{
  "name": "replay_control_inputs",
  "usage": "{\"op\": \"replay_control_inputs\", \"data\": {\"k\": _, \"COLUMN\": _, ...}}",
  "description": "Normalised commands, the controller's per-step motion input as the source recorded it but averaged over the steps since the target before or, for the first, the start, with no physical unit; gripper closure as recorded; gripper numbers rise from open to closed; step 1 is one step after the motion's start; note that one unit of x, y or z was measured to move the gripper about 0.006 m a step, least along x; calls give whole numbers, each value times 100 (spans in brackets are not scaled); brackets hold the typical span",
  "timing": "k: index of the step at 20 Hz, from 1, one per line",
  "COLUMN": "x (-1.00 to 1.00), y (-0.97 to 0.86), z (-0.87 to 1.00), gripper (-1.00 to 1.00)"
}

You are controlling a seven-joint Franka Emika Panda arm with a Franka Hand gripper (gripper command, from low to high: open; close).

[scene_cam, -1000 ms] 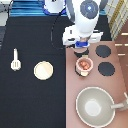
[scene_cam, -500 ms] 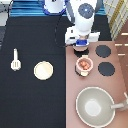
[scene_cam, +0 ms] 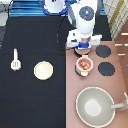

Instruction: Take the lid off the pot, put the pot on the plate, and use the tool to push the pot to the front of the table.

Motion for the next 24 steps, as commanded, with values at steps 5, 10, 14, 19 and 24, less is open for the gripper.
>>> {"op": "replay_control_inputs", "data": {"k": 5, "x": 6, "y": 11, "z": 87, "gripper": -100}}
{"op": "replay_control_inputs", "data": {"k": 10, "x": 3, "y": 12, "z": 100, "gripper": -100}}
{"op": "replay_control_inputs", "data": {"k": 14, "x": 25, "y": 7, "z": 86, "gripper": -100}}
{"op": "replay_control_inputs", "data": {"k": 19, "x": 63, "y": 0, "z": 41, "gripper": -100}}
{"op": "replay_control_inputs", "data": {"k": 24, "x": 74, "y": -1, "z": 36, "gripper": -100}}
